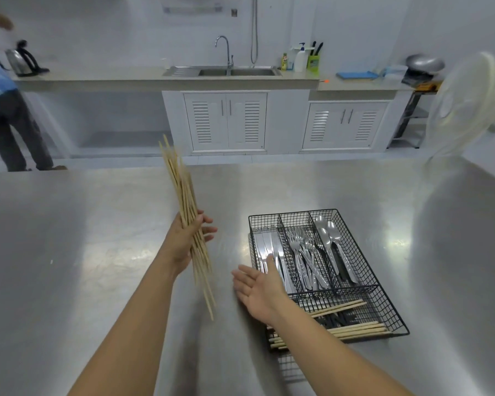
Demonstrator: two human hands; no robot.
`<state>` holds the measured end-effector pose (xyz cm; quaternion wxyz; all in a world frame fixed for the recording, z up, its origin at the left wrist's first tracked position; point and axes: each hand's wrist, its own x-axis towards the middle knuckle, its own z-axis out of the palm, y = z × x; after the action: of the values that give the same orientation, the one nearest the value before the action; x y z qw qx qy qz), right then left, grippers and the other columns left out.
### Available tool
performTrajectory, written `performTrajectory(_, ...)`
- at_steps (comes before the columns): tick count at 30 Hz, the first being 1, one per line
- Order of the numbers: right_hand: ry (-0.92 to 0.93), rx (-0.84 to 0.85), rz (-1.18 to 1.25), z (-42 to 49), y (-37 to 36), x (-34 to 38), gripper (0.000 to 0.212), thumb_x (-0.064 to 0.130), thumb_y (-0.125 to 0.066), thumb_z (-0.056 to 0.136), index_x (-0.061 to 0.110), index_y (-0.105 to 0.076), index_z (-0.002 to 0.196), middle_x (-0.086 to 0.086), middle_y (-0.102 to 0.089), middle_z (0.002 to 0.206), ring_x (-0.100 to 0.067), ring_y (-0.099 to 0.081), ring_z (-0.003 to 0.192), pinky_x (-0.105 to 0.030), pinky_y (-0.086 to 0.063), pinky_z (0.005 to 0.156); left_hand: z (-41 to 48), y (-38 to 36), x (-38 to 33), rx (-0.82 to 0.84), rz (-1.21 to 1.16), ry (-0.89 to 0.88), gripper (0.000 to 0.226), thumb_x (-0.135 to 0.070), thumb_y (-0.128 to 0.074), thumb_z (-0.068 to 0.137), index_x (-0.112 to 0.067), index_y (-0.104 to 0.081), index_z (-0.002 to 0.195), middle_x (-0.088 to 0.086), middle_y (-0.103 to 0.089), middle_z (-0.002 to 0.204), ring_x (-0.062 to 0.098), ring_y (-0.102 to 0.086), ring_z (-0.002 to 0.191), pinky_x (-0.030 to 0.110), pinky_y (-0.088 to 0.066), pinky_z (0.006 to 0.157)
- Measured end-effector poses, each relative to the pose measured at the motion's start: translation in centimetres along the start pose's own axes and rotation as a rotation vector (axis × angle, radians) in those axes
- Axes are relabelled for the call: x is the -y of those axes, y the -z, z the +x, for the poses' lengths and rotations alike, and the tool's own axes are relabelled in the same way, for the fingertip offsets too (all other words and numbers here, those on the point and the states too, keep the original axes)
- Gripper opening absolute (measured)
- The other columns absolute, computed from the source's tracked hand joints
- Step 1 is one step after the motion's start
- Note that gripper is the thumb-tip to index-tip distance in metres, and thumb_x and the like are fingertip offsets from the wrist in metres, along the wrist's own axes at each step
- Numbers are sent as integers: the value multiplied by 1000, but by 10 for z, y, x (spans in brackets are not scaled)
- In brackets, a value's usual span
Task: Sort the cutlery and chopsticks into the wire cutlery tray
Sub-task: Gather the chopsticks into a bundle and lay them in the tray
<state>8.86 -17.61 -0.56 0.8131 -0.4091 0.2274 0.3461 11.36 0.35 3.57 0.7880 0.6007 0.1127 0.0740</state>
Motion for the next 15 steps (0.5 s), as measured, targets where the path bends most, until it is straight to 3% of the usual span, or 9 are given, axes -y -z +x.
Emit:
performTrajectory(4,84,12,124,0,6,23,85,66,-16,92,2,-41,141,-15,-45,146,-27,-36,139,-38,-17,118,-3,-20,-11,-49,166,-175,14,-9,-47,97,-20,-51,90,6,-58,78,24,-63,73,37,-52,77)
performTrajectory(8,61,61,216,-2,16,23,88,67,-16,90,-1,-44,139,-17,-49,142,-30,-40,136,-38,-23,116,-28,-30,13,-319,402,-339,11,-19,-52,95,-23,-47,85,5,-58,66,6,-62,56,24,-50,65)
performTrajectory(10,60,78,236,-2,20,21,89,68,-16,90,-1,-46,137,-19,-52,139,-31,-44,132,-39,-27,113,-43,-36,31,-402,502,-404,10,-24,-53,94,-20,-45,89,4,-61,62,7,-59,52,21,-46,57)
performTrajectory(15,69,88,228,1,23,22,88,69,-20,89,0,-49,135,-21,-56,133,-33,-51,122,-40,-29,111,-62,-42,72,-413,602,-472,16,-25,-54,91,-31,-40,87,10,-63,64,26,-63,57,37,-52,54)
